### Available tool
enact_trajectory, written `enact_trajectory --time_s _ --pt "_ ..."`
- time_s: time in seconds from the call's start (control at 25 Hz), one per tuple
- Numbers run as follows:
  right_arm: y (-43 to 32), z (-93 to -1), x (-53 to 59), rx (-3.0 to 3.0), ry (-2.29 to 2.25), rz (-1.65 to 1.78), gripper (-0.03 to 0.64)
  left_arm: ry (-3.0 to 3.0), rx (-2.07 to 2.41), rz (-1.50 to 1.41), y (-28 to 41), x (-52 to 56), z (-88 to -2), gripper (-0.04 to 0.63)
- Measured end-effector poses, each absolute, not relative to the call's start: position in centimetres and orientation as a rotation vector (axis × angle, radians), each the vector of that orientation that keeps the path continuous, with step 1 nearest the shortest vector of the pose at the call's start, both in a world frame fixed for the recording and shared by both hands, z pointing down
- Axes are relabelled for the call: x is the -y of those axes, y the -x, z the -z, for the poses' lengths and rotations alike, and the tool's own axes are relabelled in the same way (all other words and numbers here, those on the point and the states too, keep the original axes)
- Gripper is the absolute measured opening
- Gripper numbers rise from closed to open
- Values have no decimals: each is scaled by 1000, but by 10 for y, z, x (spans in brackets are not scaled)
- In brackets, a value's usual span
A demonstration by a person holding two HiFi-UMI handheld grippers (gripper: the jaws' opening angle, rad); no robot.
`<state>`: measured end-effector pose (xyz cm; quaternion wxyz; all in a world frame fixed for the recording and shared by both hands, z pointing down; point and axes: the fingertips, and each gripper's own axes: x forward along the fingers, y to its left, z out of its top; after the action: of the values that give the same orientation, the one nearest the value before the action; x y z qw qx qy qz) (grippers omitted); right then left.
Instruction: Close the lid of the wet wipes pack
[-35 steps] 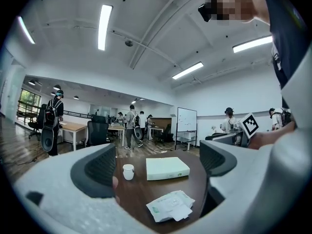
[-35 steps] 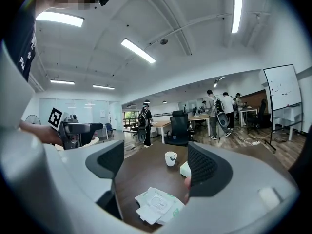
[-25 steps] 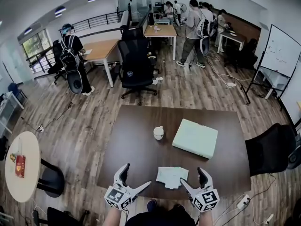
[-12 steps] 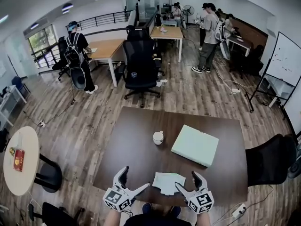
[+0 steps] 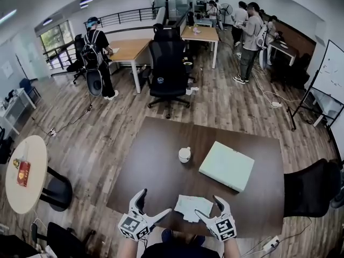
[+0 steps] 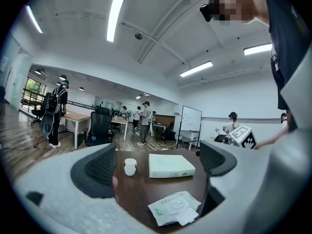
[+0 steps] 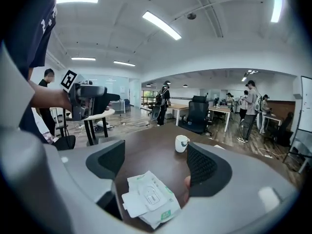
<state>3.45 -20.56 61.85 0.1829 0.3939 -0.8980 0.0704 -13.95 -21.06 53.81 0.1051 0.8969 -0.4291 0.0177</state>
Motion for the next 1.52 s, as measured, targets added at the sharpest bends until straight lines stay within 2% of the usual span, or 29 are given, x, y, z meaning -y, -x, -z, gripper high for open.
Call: enact_trajectory --time_s 0.68,1.52 --pt "-3 -725 190 2461 -825 -262 411 -2578 1319 -52 146 202 -554 523" --pt "9 -838 157 2201 -469 -75 427 -2533 1323 -68 155 208 -570 523"
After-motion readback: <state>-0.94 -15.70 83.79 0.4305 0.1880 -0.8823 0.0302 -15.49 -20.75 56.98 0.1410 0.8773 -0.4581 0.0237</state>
